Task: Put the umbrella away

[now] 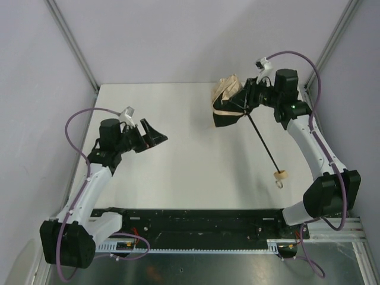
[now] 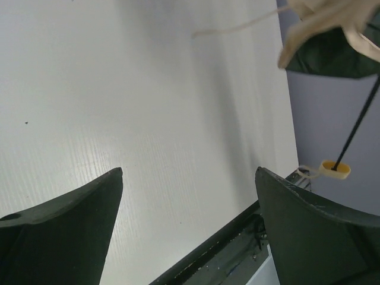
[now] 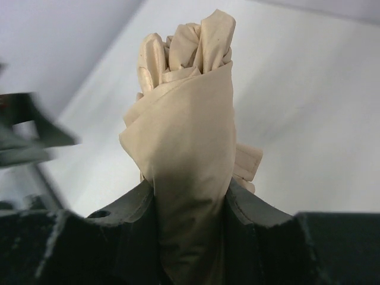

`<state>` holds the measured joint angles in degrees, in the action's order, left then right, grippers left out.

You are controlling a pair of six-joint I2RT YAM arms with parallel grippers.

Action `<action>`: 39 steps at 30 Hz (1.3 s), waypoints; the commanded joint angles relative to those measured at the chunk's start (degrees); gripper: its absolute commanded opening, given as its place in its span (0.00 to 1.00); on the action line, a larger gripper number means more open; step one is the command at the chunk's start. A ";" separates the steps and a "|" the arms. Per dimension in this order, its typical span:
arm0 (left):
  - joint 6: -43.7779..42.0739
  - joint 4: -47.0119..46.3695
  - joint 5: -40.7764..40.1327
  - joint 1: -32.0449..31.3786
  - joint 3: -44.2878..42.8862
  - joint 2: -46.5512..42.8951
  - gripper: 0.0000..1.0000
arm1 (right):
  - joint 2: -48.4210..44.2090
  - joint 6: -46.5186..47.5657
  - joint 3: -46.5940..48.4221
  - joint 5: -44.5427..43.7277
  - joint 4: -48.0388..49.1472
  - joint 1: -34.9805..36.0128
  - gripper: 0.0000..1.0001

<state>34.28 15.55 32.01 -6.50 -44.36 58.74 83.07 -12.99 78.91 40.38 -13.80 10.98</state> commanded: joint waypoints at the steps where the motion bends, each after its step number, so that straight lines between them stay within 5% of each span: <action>1: -0.25 -0.72 2.26 0.11 -0.44 -4.41 0.94 | 2.80 17.74 9.42 -25.93 -8.61 2.60 0.00; 9: 3.03 -0.57 -1.48 0.18 6.52 -13.59 0.88 | 14.11 33.10 8.42 -57.54 -3.65 21.00 0.00; 15: 8.66 -0.23 -4.50 0.22 13.31 -19.78 0.86 | 26.04 34.63 2.12 -65.23 0.30 34.36 0.00; 22: 17.60 0.00 -7.34 0.23 19.29 -23.80 0.85 | 32.91 31.37 -2.39 -46.42 1.72 41.74 0.00; 31: 30.82 -1.12 -7.80 0.42 23.44 -21.33 0.84 | 42.16 32.41 -3.04 -21.04 -0.98 41.82 0.00; 39: 42.82 -4.66 -5.18 0.80 26.55 -11.46 0.99 | 44.50 30.26 -4.68 -10.33 1.75 39.21 0.00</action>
<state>68.77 14.11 25.10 -6.31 -18.46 41.54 120.42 19.94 78.87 17.76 -3.70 50.04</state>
